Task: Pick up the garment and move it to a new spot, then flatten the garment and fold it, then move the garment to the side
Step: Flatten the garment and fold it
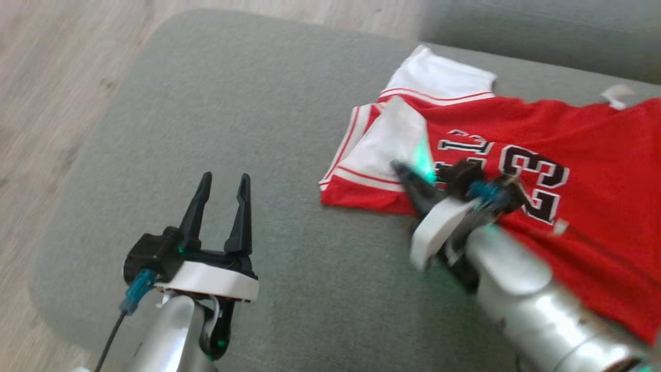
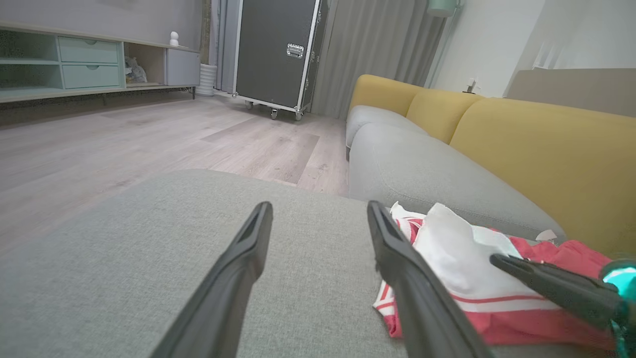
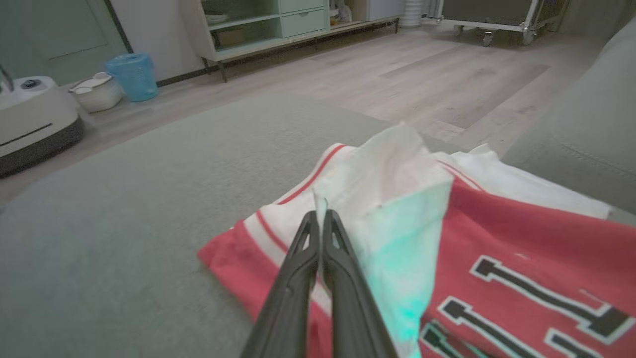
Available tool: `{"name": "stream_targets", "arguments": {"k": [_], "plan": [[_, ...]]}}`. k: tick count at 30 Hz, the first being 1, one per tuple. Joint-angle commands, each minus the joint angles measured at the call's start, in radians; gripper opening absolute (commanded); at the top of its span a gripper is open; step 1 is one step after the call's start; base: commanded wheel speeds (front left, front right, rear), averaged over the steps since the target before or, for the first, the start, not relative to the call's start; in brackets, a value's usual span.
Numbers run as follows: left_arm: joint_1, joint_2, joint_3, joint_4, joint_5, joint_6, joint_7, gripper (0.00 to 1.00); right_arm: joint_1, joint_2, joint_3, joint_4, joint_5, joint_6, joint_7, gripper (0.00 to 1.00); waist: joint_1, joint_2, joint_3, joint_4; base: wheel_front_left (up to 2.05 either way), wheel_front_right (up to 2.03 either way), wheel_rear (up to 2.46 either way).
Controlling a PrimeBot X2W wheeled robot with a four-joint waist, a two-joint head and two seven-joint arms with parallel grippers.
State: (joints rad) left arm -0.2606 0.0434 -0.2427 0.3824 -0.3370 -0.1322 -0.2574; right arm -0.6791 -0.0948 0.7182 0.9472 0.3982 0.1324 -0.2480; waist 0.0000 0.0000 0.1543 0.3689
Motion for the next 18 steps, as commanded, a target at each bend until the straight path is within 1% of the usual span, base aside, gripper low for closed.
{"name": "stream_targets", "arguments": {"k": [1, 2, 3, 7, 12, 13, 14, 18], "plan": [[-0.018, 0.011, 0.046, -0.028, 0.012, 0.002, -0.004, 1.00, 0.041, 0.026, 0.048, -0.075, 0.027, -0.002, -0.013, 0.00, 0.0000, 0.0000, -0.034, -0.040, 0.00, 0.00, 0.00], [-0.018, 0.011, 0.046, -0.028, 0.012, 0.002, -0.004, 1.00, 0.041, 0.026, 0.048, -0.075, 0.027, -0.002, -0.013, 0.00, 0.0000, 0.0000, -0.034, -0.040, 0.00, 0.00, 0.00], [-0.015, 0.013, 0.049, -0.028, 0.014, 0.002, -0.004, 1.00, 0.062, 0.027, 0.079, -0.103, 0.038, -0.002, -0.013, 0.00, 0.0000, 0.0000, -0.043, -0.051, 0.00, 0.00, 0.00], [-0.004, 0.022, 0.055, -0.024, 0.020, 0.002, -0.004, 1.00, 0.118, 0.013, 0.235, -0.174, 0.059, -0.002, -0.014, 0.00, 0.0000, 0.0000, -0.077, -0.091, 0.00, 0.00, 0.00], [0.005, 0.025, 0.056, -0.018, 0.023, 0.002, -0.004, 1.00, 0.145, -0.017, 0.410, -0.233, 0.095, -0.002, -0.014, 0.00, 0.0000, 0.0000, -0.108, -0.126, 0.00, 0.00, 0.00], [0.008, 0.026, 0.055, -0.017, 0.024, 0.002, -0.004, 1.00, 0.144, -0.024, 0.446, -0.242, 0.101, -0.002, -0.014, 0.21, 0.0000, 0.0000, -0.114, -0.131, 0.00, 0.00, 0.00], [0.010, 0.027, 0.055, -0.015, 0.025, 0.002, -0.004, 1.00, 0.142, -0.031, 0.481, -0.253, 0.104, -0.002, -0.014, 1.00, 0.0000, 0.0000, -0.119, -0.137, 0.00, 0.00, 0.00], [0.020, 0.035, 0.057, -0.008, 0.024, 0.002, -0.004, 1.00, 0.149, -0.051, 0.545, -0.269, 0.125, -0.002, -0.014, 1.00, 0.0000, 0.0000, -0.139, -0.153, 0.00, 0.00, 0.00]]}}
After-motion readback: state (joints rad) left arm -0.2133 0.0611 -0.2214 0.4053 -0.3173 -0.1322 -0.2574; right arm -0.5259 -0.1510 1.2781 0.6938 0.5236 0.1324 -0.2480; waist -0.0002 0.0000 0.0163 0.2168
